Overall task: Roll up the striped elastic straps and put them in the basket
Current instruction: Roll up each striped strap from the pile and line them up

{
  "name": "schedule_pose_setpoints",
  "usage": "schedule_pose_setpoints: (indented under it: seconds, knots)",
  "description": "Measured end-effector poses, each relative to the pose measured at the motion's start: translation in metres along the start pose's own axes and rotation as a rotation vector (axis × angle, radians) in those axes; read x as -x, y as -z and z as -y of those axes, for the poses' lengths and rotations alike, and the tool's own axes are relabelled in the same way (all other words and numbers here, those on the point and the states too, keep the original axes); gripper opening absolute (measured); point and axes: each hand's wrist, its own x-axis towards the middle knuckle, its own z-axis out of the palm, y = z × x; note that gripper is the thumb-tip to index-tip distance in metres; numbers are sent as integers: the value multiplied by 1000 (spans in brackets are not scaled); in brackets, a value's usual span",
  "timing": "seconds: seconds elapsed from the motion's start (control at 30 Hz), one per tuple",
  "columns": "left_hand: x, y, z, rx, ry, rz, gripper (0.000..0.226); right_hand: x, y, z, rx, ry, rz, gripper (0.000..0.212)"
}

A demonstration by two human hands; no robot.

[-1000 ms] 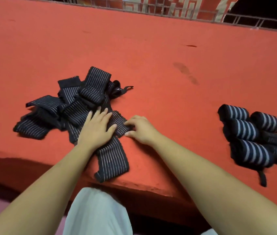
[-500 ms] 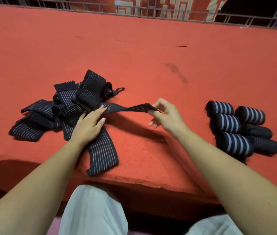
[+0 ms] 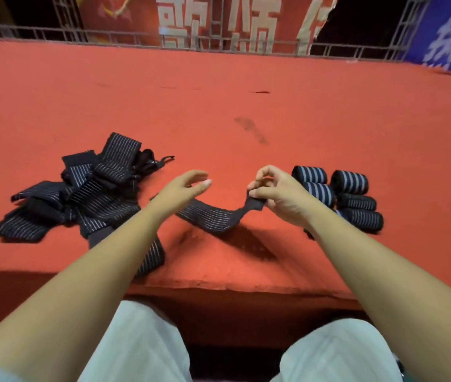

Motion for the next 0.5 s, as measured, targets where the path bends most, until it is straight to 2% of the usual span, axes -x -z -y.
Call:
schedule_pose_setpoints:
  seconds: [0.07, 0.17, 0.23, 0.3, 0.37, 0.43, 0.5]
  knots:
    - [7, -15, -27, 273, -57, 250, 46, 6, 0, 16, -50, -19, 112, 39]
    - [9, -33, -42, 342, -91, 431, 42, 12, 7, 39, 6, 22, 179, 44]
    - [11, -39, -52, 394, -96, 377, 41, 15, 10, 49, 30, 43, 115, 51]
    - [11, -43, -64, 512, -125, 214, 27, 17, 11, 52, -155, 14, -2, 53]
    - [12, -44, -75, 604, -144, 111, 20, 19, 9, 54, -344, -74, -6, 32]
    - [13, -42, -81, 639, -150, 101, 16, 23, 8, 53, -191, -171, 94, 10]
    - [15, -41, -84, 638, -150, 100, 17, 23, 9, 51, -51, -206, 124, 9]
